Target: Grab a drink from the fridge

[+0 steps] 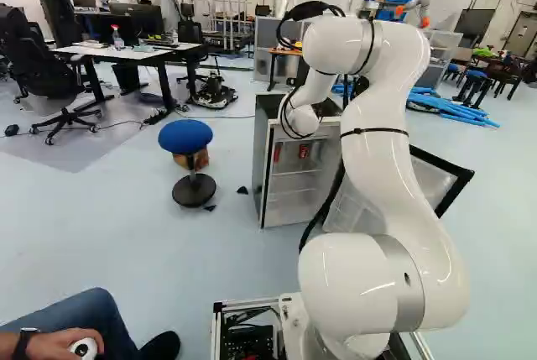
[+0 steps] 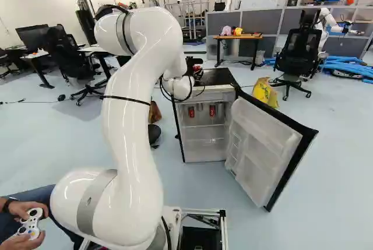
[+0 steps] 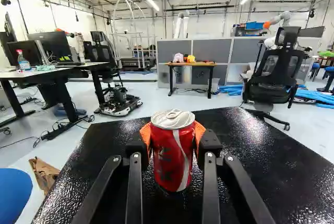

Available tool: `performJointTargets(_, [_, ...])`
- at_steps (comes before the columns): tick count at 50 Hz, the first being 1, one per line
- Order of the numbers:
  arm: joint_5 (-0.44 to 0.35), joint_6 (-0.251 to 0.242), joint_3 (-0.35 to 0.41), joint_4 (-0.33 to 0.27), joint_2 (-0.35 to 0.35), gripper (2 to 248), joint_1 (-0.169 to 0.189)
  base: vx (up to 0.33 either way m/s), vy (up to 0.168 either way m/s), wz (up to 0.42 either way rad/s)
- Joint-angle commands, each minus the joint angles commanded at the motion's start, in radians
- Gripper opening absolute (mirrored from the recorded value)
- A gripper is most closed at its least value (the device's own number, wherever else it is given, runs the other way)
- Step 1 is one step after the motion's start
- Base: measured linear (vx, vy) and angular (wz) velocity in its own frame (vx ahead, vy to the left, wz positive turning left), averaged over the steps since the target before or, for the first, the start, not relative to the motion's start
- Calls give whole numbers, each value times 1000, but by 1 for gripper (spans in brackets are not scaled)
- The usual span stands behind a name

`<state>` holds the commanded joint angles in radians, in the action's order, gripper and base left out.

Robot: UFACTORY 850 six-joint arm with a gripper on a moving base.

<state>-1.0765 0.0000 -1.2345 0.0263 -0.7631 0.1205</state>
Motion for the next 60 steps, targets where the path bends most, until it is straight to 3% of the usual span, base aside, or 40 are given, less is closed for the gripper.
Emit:
performJointTargets(12, [0, 0, 0, 0, 0, 100, 0, 0, 0, 0])
performJointTargets(13, [0, 0, 0, 0, 0, 124, 0, 0, 0, 0])
performJointTargets(17, [0, 0, 0, 0, 0, 124, 0, 0, 0, 0])
performJointTargets(18, [0, 0, 0, 0, 0, 156, 0, 0, 0, 0])
performJointTargets(23, [0, 0, 0, 0, 0, 156, 0, 0, 0, 0])
performJointTargets(24, [0, 0, 0, 0, 0, 192, 0, 0, 0, 0])
performJointTargets(28, [0, 0, 1, 0, 0, 192, 0, 0, 0, 0])
performJointTargets(29, [0, 0, 1, 0, 1, 228, 0, 0, 0, 0])
performJointTargets(33, [0, 0, 12, 0, 9, 228, 0, 0, 0, 0])
performJointTargets(34, [0, 0, 17, 0, 12, 247, 0, 0, 0, 0])
performJointTargets(60, [0, 0, 182, 0, 130, 247, 0, 0, 0, 0])
